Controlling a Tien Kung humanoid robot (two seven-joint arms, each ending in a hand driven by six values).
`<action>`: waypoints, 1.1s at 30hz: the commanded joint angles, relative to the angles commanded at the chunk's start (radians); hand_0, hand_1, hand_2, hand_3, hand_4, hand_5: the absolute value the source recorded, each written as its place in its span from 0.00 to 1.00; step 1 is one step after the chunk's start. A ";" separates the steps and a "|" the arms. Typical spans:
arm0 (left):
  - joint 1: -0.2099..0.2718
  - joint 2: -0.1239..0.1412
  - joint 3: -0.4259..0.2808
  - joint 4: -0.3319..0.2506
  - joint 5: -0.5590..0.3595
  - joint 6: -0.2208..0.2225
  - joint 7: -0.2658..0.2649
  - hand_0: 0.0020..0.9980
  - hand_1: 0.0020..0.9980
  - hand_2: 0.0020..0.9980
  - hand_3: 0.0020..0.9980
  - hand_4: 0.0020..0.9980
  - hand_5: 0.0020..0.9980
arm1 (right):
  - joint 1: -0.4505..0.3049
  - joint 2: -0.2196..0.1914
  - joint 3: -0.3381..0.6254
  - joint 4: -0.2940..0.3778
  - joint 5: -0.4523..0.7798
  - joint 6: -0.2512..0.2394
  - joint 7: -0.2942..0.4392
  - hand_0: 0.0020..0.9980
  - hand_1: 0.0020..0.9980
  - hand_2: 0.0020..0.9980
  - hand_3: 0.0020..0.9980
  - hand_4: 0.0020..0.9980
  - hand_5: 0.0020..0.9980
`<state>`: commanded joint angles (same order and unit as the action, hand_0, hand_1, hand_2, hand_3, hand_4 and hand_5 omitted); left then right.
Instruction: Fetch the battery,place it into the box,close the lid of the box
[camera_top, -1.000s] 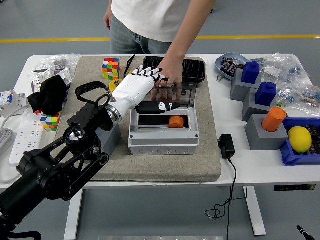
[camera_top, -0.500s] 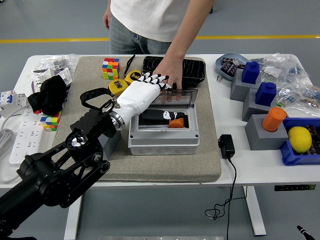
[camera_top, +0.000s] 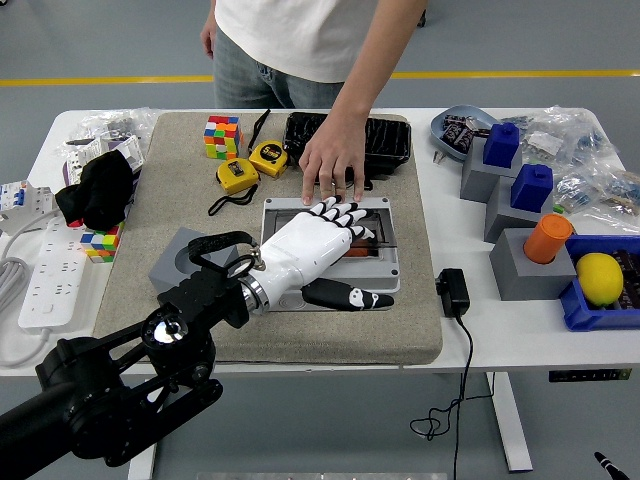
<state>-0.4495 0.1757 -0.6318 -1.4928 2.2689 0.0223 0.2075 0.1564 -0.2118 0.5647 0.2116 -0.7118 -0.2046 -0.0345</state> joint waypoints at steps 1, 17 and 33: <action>0.005 0.002 0.010 0.000 0.000 0.001 -0.003 1.00 1.00 1.00 0.77 1.00 1.00 | 0.000 0.000 0.000 0.000 0.000 0.000 0.000 0.78 0.72 0.73 0.76 1.00 1.00; 0.221 -0.071 -0.464 -0.054 -0.484 -0.019 -0.230 0.88 0.94 0.90 0.82 1.00 0.96 | -0.016 0.009 0.015 -0.003 -0.016 0.003 -0.004 0.78 0.72 0.73 0.76 1.00 1.00; 0.395 -0.089 -0.934 -0.029 -1.149 -0.035 -0.210 0.85 0.90 0.86 0.80 1.00 1.00 | -0.020 0.013 0.044 -0.012 -0.038 0.015 0.007 0.79 0.72 0.73 0.76 1.00 1.00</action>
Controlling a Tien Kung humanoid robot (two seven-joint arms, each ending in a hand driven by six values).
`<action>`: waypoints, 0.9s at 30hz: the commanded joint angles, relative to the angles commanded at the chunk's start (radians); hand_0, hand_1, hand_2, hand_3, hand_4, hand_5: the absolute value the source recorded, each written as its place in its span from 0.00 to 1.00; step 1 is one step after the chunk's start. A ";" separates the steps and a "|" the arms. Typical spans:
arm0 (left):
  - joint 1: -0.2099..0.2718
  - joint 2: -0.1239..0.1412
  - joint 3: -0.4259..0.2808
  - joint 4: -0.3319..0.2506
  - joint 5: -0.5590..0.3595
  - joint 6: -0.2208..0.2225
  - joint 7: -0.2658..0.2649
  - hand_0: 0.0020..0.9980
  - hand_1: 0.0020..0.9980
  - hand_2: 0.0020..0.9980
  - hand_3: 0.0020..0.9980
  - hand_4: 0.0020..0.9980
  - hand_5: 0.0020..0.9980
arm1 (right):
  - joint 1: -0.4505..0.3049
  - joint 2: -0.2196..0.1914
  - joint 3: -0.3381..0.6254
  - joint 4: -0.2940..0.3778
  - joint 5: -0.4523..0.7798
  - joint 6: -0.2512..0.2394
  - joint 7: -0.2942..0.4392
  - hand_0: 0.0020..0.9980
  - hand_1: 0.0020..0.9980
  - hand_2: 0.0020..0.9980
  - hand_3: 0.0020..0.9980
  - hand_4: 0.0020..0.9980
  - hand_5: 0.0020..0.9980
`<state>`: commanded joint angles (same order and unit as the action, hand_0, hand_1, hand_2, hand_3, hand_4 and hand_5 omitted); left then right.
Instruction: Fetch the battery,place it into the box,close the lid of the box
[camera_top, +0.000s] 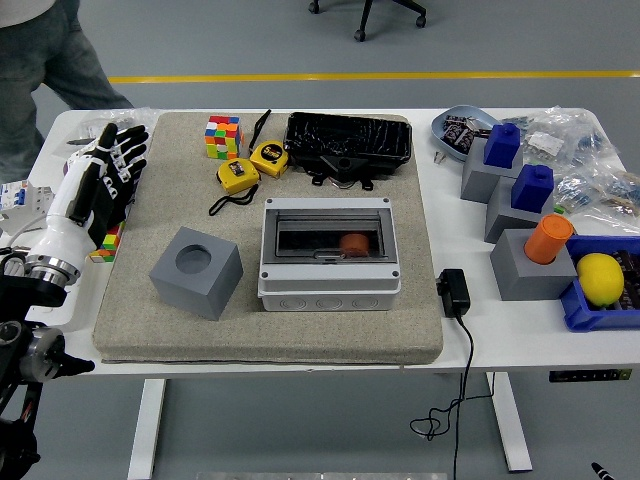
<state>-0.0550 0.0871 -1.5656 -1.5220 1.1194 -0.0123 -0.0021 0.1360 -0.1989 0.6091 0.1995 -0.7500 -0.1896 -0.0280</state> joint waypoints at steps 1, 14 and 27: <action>0.006 -0.006 -0.013 -0.001 -0.046 0.011 -0.006 0.85 0.90 0.86 0.80 1.00 1.00 | 0.001 0.000 -0.003 -0.005 0.003 0.004 0.002 0.79 0.72 0.73 0.76 1.00 1.00; 0.003 -0.010 -0.059 -0.018 0.089 0.081 -0.059 0.93 0.96 0.93 0.85 1.00 1.00 | 0.000 0.005 0.077 -0.019 -0.116 0.045 -0.032 0.99 0.89 0.85 0.83 1.00 1.00; -0.002 -0.004 -0.057 -0.008 0.073 0.045 -0.031 1.00 1.00 1.00 0.97 1.00 1.00 | 0.000 0.001 0.084 -0.019 -0.110 0.046 -0.018 1.00 0.90 0.86 0.83 1.00 1.00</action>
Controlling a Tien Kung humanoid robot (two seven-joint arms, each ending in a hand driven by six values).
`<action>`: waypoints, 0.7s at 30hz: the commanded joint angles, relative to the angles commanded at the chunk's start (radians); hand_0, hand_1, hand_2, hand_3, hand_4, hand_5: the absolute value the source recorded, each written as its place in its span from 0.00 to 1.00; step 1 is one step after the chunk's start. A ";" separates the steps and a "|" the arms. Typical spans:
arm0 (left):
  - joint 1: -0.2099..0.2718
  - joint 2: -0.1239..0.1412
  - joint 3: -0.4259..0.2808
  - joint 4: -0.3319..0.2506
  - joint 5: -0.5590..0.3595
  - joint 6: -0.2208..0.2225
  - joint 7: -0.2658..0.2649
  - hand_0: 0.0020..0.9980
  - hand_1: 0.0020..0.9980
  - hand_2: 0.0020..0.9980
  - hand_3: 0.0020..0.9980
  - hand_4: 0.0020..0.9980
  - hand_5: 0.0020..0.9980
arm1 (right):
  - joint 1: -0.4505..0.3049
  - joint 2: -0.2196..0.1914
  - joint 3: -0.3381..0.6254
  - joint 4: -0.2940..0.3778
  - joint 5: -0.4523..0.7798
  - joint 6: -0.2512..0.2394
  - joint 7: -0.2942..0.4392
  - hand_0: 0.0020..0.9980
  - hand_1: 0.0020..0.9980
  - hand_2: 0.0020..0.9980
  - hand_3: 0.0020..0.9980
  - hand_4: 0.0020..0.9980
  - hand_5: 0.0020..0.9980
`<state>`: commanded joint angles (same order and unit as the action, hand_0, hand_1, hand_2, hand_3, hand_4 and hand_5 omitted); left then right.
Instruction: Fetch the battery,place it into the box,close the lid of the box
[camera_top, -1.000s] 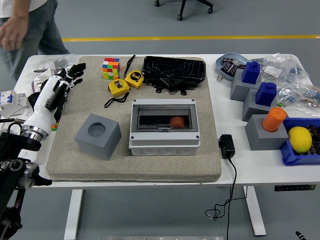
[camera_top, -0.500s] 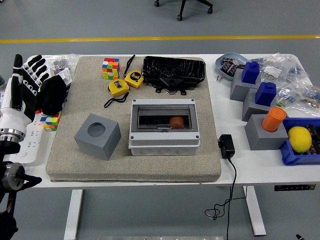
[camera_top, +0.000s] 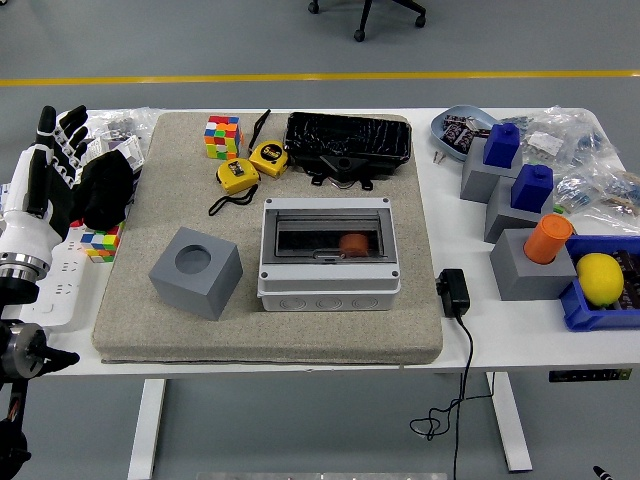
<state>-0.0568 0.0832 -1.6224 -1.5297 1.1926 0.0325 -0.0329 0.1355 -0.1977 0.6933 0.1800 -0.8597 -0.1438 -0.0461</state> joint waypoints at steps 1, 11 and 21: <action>0.000 0.000 -0.001 0.002 -0.001 -0.001 -0.002 1.00 1.00 1.00 0.97 1.00 1.00 | 0.000 0.000 -0.003 0.000 0.004 0.000 0.002 1.00 0.90 0.86 0.83 1.00 1.00; 0.000 -0.002 -0.014 0.007 -0.038 -0.002 -0.014 0.98 1.00 1.00 1.00 1.00 1.00 | -0.003 -0.004 -0.037 0.000 0.045 0.000 0.019 0.98 0.89 0.85 0.83 1.00 1.00; 0.000 -0.007 -0.020 0.024 -0.024 -0.010 -0.037 1.00 1.00 0.98 0.77 1.00 1.00 | -0.003 -0.005 -0.053 0.000 0.062 0.000 0.027 0.94 0.85 0.82 0.82 1.00 1.00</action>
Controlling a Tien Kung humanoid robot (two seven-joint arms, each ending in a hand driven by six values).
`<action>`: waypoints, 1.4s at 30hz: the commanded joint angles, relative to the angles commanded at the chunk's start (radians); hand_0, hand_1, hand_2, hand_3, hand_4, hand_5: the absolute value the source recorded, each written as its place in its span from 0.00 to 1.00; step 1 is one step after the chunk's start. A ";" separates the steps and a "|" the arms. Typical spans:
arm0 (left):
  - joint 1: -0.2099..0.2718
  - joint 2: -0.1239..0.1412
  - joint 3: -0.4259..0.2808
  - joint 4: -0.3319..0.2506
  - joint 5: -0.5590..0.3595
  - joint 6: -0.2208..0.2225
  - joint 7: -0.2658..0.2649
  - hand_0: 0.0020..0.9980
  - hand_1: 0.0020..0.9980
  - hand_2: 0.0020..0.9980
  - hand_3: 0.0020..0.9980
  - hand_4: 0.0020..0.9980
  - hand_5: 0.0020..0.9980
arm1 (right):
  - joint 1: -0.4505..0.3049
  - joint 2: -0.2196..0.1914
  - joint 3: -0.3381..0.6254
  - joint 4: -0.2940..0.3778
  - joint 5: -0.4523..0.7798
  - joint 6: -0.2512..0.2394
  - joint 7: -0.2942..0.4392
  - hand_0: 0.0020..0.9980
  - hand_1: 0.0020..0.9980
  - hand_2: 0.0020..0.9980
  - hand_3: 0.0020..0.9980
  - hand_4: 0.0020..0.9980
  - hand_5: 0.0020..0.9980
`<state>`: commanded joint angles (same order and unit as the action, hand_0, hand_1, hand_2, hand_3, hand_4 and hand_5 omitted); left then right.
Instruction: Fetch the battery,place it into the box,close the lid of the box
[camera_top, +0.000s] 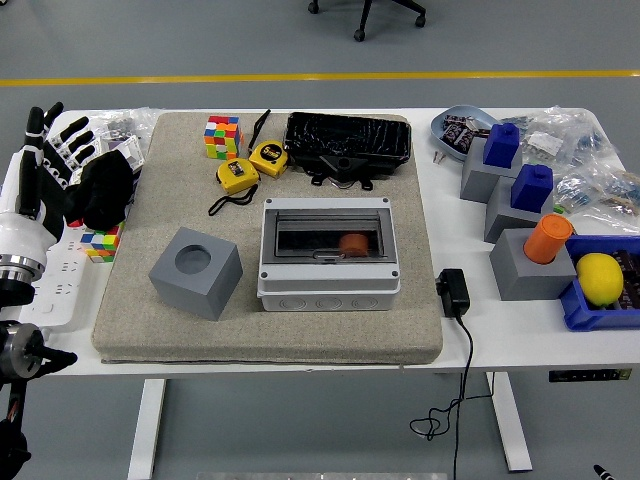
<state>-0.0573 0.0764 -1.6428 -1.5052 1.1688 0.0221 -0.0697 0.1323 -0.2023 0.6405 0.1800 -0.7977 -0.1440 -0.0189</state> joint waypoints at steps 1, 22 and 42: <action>0.000 0.001 0.000 0.003 -0.006 -0.003 -0.002 1.00 1.00 0.98 0.77 1.00 1.00 | 0.000 0.000 0.001 0.000 -0.001 0.000 0.000 0.94 0.85 0.82 0.82 1.00 1.00; -0.011 0.005 0.004 0.008 -0.041 0.026 -0.011 0.80 0.81 0.79 0.86 1.00 1.00 | 0.002 0.001 0.008 0.000 0.001 -0.001 0.002 0.92 0.84 0.80 0.81 1.00 1.00; -0.010 0.008 0.024 0.014 -0.046 0.030 0.001 0.76 0.79 0.77 0.78 1.00 1.00 | 0.001 0.003 -0.006 0.000 0.012 -0.001 0.008 0.92 0.83 0.80 0.80 1.00 1.00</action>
<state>-0.0676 0.0840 -1.6188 -1.4914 1.1225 0.0526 -0.0682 0.1337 -0.1996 0.6341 0.1805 -0.7856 -0.1453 -0.0110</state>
